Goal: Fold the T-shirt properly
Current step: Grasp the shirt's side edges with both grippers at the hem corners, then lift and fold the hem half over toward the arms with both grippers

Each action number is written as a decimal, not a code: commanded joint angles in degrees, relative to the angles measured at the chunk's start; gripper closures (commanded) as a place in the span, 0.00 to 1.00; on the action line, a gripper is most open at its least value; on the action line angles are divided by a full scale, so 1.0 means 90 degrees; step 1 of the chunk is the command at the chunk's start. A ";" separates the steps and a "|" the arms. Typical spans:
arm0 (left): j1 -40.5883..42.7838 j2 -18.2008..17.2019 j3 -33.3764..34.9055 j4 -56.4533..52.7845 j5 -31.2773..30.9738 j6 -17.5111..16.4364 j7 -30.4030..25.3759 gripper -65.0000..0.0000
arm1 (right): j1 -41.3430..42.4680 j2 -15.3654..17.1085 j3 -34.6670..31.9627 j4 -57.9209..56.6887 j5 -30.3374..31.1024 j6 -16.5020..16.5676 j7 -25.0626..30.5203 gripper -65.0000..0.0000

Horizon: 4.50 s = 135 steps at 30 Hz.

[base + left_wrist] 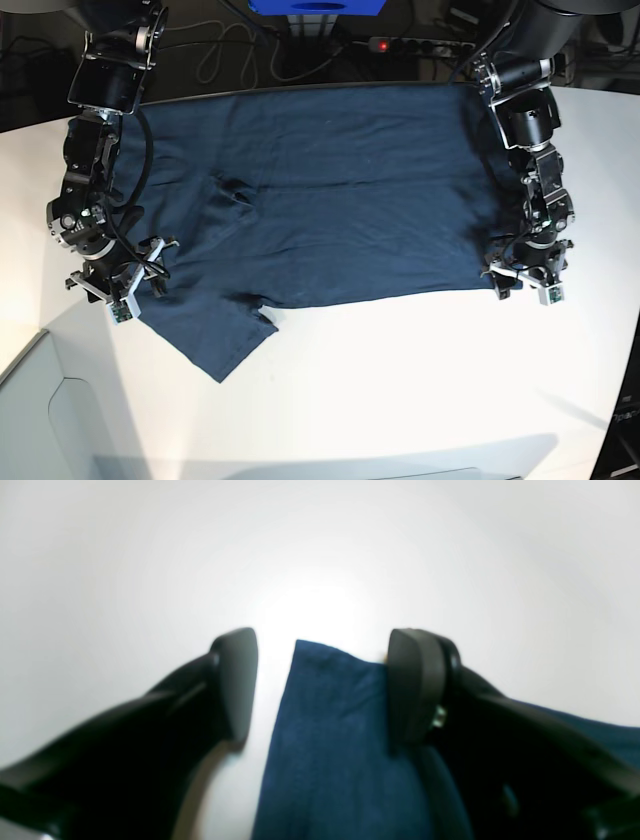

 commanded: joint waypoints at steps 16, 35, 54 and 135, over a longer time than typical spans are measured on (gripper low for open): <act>-0.0080 -0.0061 -0.0038 0.0055 -0.0021 -0.0017 0.0048 1.00 | 0.1632 0.0063 0.0009 -0.1869 0.0082 0.0087 0.0232 0.47; 0.0213 -0.0061 -0.0008 0.0114 -0.0021 -0.0017 0.0057 1.00 | 0.3253 0.0434 0.0009 -0.6011 -0.1032 -0.0529 0.3582 0.47; 0.0340 -0.0061 -0.0008 0.0114 -0.0021 -0.0017 0.0048 1.00 | 0.2794 0.0434 0.0019 -0.6519 -0.1393 -0.0714 0.3826 0.48; 0.4052 0.0730 -0.0858 0.5105 -0.1828 -0.0017 0.0995 1.00 | -0.2530 0.0327 0.0830 0.0925 0.0228 0.0087 0.2380 0.97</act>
